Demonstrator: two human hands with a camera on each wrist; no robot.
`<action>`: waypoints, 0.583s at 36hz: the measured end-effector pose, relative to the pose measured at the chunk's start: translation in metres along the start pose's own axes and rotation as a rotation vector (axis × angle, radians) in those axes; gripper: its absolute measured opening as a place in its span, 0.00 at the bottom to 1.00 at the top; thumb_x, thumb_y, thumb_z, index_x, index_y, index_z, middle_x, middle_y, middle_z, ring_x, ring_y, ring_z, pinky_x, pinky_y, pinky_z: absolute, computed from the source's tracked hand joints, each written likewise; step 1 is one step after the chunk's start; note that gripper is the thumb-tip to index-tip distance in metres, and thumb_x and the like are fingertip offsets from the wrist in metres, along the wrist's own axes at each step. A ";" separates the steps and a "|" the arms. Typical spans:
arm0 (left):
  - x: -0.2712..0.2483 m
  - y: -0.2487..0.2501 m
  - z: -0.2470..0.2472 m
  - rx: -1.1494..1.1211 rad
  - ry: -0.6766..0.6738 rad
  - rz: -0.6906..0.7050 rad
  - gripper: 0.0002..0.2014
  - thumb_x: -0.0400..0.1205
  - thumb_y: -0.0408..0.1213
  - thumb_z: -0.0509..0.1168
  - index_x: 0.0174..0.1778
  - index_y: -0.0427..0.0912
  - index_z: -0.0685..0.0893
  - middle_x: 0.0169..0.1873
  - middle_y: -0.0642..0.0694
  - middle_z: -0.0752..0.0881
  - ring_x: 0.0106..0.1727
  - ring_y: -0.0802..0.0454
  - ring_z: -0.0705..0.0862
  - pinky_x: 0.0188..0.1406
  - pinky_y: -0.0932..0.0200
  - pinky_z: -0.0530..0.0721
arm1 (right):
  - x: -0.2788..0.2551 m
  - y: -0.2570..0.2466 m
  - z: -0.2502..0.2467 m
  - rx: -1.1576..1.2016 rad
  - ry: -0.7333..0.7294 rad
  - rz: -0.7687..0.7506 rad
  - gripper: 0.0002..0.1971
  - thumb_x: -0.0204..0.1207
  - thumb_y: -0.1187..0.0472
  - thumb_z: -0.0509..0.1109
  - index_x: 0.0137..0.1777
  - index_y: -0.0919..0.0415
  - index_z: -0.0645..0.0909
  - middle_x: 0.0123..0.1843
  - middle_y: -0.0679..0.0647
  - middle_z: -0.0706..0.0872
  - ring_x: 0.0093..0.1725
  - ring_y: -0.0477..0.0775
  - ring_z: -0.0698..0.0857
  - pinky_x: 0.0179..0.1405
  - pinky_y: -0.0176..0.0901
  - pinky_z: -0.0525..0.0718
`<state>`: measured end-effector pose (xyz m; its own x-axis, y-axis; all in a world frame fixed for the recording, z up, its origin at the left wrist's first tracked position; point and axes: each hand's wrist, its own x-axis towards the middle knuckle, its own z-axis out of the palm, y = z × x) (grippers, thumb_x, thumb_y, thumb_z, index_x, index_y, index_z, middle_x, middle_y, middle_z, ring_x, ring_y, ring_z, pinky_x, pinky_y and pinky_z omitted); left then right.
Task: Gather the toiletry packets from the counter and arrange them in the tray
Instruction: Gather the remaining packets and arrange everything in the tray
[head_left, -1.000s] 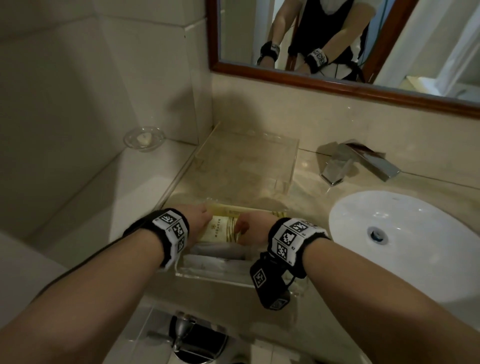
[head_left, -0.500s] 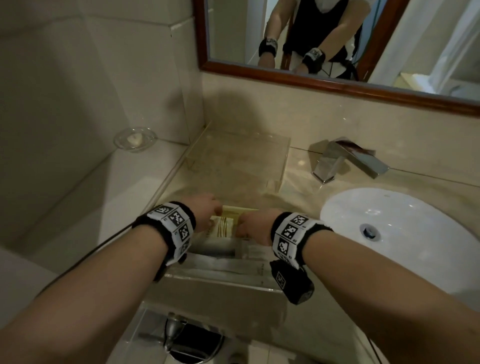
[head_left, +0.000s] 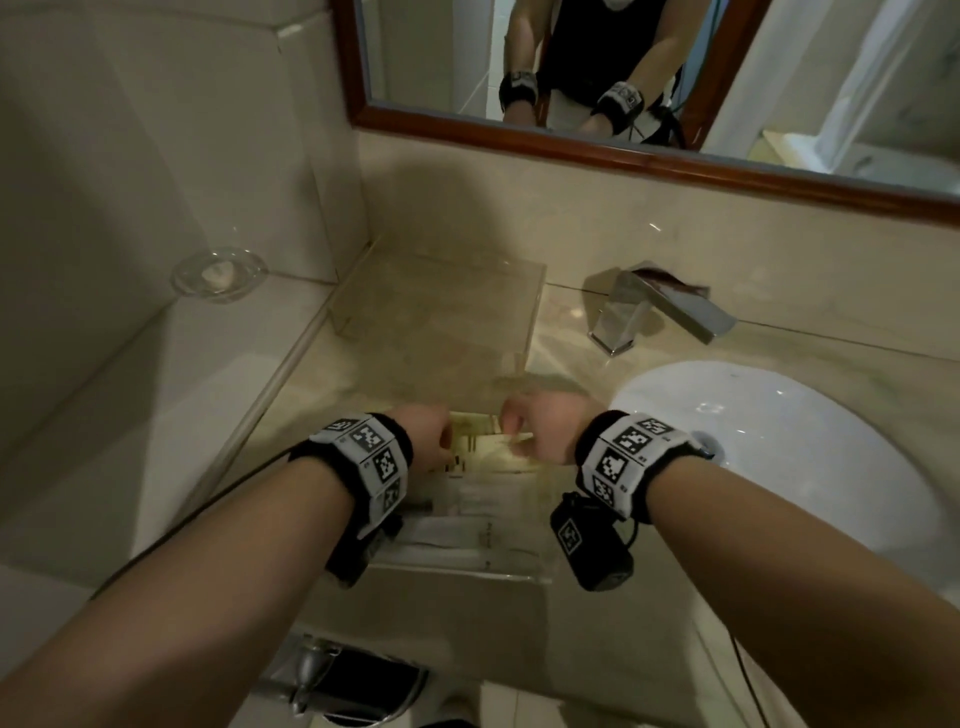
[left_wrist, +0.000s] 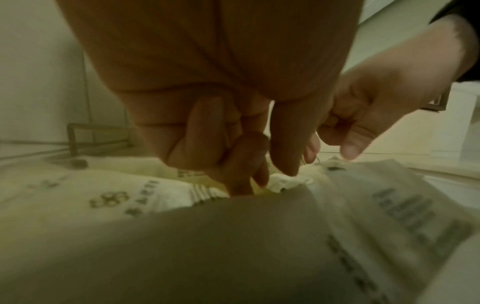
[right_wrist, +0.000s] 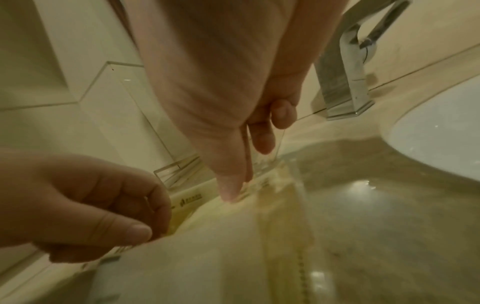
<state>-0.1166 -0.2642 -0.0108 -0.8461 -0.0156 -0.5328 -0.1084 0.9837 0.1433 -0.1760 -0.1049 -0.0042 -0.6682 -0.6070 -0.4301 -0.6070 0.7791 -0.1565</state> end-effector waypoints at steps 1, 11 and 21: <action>0.001 0.003 0.000 0.009 -0.013 0.000 0.16 0.81 0.44 0.62 0.61 0.41 0.81 0.60 0.41 0.84 0.60 0.43 0.82 0.57 0.54 0.81 | -0.002 0.002 0.001 -0.010 -0.019 -0.004 0.17 0.76 0.54 0.70 0.63 0.53 0.77 0.65 0.53 0.81 0.61 0.57 0.82 0.58 0.44 0.78; 0.006 0.011 -0.002 -0.021 -0.094 0.026 0.10 0.77 0.42 0.70 0.48 0.45 0.76 0.47 0.45 0.81 0.46 0.51 0.76 0.29 0.64 0.71 | -0.012 0.012 0.009 0.033 -0.107 -0.009 0.24 0.71 0.54 0.75 0.65 0.56 0.75 0.69 0.54 0.76 0.64 0.58 0.79 0.53 0.38 0.73; 0.003 0.016 -0.002 -0.030 -0.133 0.008 0.16 0.74 0.39 0.72 0.48 0.44 0.70 0.49 0.46 0.77 0.48 0.51 0.75 0.42 0.58 0.73 | -0.009 0.009 0.023 -0.186 -0.188 -0.010 0.30 0.67 0.50 0.77 0.68 0.48 0.69 0.78 0.52 0.63 0.79 0.59 0.62 0.78 0.49 0.56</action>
<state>-0.1219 -0.2492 -0.0082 -0.7706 0.0185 -0.6371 -0.1188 0.9779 0.1721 -0.1660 -0.0885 -0.0219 -0.5805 -0.5616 -0.5897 -0.6938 0.7202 -0.0029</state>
